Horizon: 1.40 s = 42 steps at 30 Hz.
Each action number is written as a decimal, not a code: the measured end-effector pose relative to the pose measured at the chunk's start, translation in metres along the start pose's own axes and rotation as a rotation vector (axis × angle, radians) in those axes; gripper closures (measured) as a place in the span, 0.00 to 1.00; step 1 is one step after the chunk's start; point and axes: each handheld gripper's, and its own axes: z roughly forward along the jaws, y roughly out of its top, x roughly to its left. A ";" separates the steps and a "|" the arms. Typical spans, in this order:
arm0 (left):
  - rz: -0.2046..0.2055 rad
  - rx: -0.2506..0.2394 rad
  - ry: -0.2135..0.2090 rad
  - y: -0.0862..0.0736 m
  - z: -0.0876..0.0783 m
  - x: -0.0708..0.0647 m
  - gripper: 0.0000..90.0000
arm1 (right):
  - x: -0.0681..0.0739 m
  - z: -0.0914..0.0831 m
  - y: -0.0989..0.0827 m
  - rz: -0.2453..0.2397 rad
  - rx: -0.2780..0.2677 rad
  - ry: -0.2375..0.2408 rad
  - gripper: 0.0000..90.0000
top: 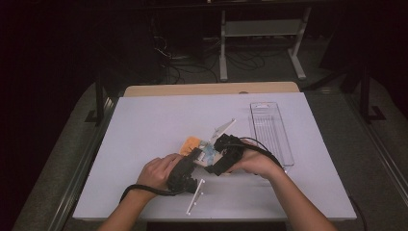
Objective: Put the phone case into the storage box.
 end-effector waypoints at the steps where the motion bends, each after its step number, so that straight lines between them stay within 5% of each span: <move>1: 0.001 0.002 0.000 0.000 0.000 0.000 0.69 | 0.000 0.000 0.000 0.000 0.000 0.000 0.11; 42: 0.025 -0.008 -0.025 0.004 -0.005 0.005 0.88 | -0.005 -0.003 -0.002 0.049 -0.012 0.073 0.09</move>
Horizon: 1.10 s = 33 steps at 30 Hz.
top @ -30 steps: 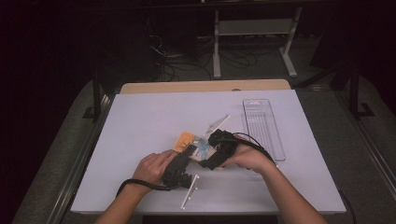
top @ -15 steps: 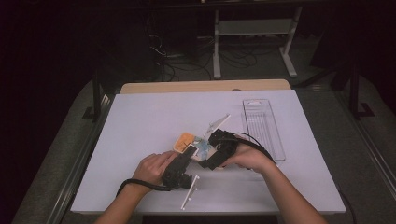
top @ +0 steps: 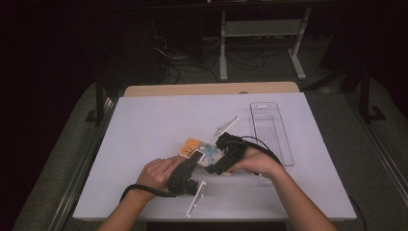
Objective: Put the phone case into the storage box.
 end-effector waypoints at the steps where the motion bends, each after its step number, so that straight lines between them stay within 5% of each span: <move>1: -0.005 -0.002 0.005 0.000 -0.001 0.001 0.88 | 0.000 0.000 0.000 0.002 -0.003 0.002 0.09; 14: -0.028 0.024 -0.029 -0.005 0.000 0.004 0.88 | -0.003 -0.013 -0.001 -0.005 -0.053 0.007 0.06; 24: -0.053 0.062 -0.063 -0.015 0.001 0.005 0.88 | -0.003 -0.030 -0.006 0.045 -0.100 0.000 0.06; 33: -0.072 0.098 -0.054 -0.025 -0.001 0.008 0.88 | -0.008 -0.040 -0.023 0.049 -0.125 -0.036 0.06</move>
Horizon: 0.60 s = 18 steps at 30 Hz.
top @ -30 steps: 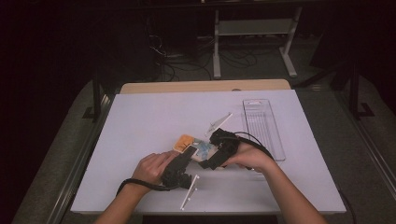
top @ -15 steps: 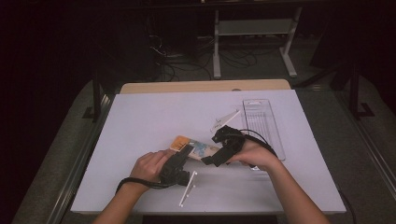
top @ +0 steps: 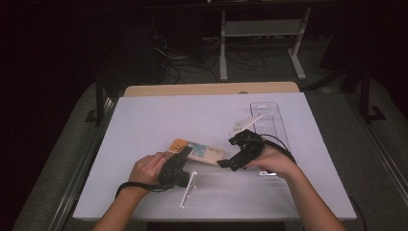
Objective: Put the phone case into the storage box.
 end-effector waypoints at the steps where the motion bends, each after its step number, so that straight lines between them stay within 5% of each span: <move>1: -0.002 0.003 0.003 -0.001 0.000 0.000 0.88 | -0.001 -0.001 -0.003 0.001 -0.001 -0.004 0.06; 10: -0.051 0.021 -0.004 -0.008 0.000 0.003 0.88 | -0.004 -0.006 -0.019 -0.006 -0.032 -0.031 0.06; 18: -0.177 0.022 -0.046 -0.017 0.003 0.007 0.88 | -0.007 -0.002 -0.021 0.000 -0.028 -0.051 0.04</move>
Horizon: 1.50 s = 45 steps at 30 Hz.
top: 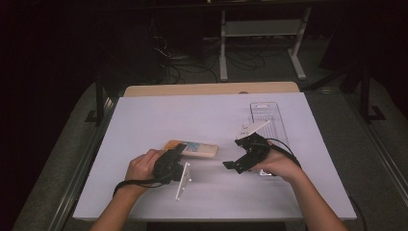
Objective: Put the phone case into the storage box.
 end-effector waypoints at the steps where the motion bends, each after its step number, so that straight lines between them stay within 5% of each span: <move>1: -0.021 0.000 -0.001 -0.001 0.000 0.001 0.88 | -0.001 0.000 0.000 -0.002 -0.003 -0.003 0.04; 19: -0.239 0.022 -0.088 -0.004 0.002 0.011 0.88 | -0.003 0.001 0.001 0.023 -0.006 -0.010 0.05; 23: -0.299 0.021 -0.110 -0.003 0.002 0.013 0.88 | -0.003 0.001 0.001 -0.020 0.001 -0.030 0.05; 45: -0.575 0.014 -0.223 -0.012 0.004 0.028 0.88 | -0.003 0.003 0.001 0.001 0.005 -0.008 0.05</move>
